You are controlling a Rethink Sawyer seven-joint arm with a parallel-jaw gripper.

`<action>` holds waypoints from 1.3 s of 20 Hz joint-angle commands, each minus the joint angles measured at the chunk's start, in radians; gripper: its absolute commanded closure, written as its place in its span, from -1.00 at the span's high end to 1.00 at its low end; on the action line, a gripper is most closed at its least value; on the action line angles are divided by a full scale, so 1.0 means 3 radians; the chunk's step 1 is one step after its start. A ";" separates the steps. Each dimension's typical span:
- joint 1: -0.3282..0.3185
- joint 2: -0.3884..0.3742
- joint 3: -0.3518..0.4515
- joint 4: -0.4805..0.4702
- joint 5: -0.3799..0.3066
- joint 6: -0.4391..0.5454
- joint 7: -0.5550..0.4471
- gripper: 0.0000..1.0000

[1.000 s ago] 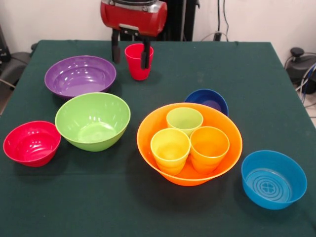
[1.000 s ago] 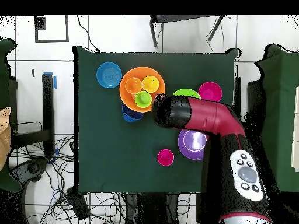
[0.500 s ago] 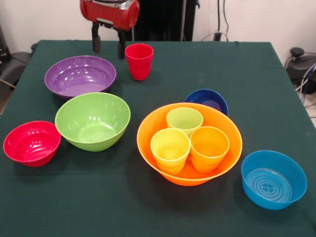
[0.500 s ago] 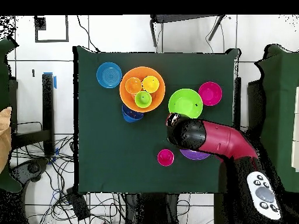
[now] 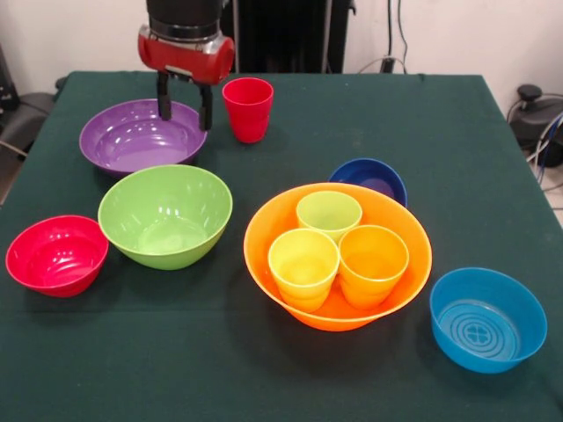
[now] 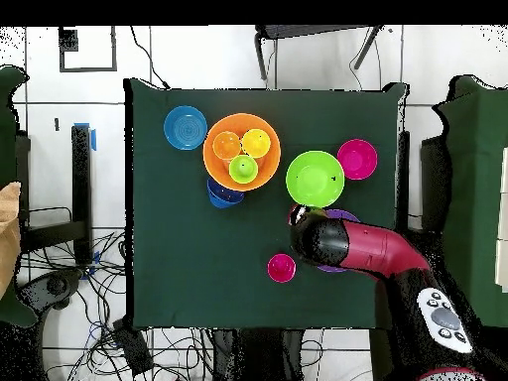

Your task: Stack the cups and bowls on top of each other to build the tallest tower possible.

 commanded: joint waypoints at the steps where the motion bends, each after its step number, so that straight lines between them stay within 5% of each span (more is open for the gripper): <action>1: -0.0006 0.0388 0.0087 0.0044 -0.0324 -0.0230 0.0014 1.00; 11: 0.0092 0.0368 -0.0165 -0.0108 -0.0660 0.0011 -0.0146 1.00; 18: 0.0290 0.0520 -0.0608 -0.0266 -0.0958 -0.0359 0.0167 1.00; 26: 0.0372 0.0750 -0.0636 -0.0218 -0.0874 -0.0754 0.0367 1.00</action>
